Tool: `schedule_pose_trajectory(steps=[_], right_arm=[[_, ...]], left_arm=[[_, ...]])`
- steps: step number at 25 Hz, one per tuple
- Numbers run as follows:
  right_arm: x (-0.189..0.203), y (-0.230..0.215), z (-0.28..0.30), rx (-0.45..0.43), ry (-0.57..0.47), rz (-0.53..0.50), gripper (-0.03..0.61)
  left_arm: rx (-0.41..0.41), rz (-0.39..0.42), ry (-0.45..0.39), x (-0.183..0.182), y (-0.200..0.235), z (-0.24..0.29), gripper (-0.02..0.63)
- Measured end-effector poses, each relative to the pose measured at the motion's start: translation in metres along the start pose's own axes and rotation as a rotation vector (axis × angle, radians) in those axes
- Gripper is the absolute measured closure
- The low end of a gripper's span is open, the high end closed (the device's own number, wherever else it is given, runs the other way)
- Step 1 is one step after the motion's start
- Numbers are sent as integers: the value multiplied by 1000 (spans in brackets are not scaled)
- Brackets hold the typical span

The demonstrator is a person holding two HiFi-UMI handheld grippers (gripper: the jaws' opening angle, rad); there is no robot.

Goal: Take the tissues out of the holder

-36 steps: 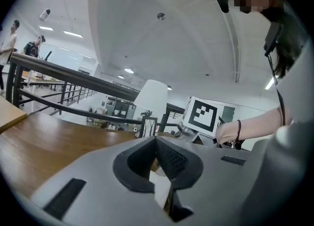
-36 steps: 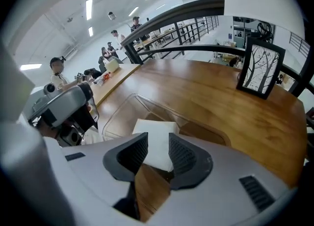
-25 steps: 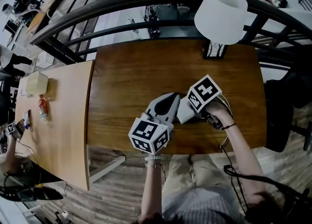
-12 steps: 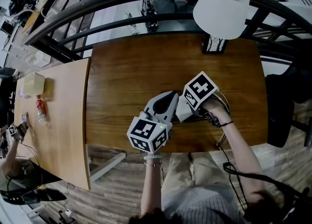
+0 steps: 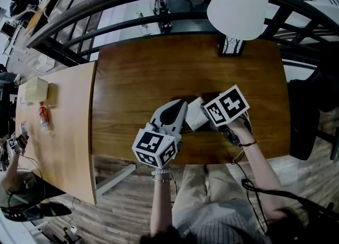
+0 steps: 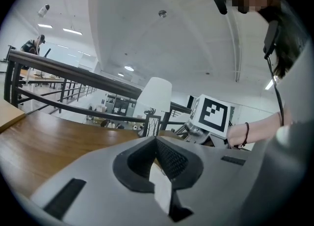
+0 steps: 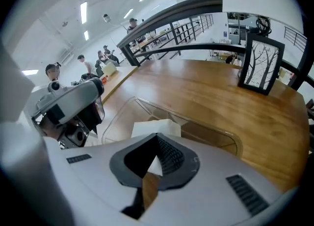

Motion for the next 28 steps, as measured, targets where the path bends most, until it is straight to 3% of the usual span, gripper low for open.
schedule_pose_trajectory(steps=[10, 22, 28], right_arm=[[-15, 20, -41, -38, -143, -28, 568], [-31, 21, -120, 40, -322, -48, 568], [-24, -9, -157, 75, -384, -15, 568]], left_arm=[[-8, 25, -19, -10, -11, -5, 606], [53, 114, -79, -43, -48, -7, 606], [89, 144, -94, -55, -74, 12, 606]])
Point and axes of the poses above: the fingertips, and each gripper's own axes: z forward along the fingers, y to its left, x out of its underside, the point moved 1 cm from there along -z, backward along the fingers
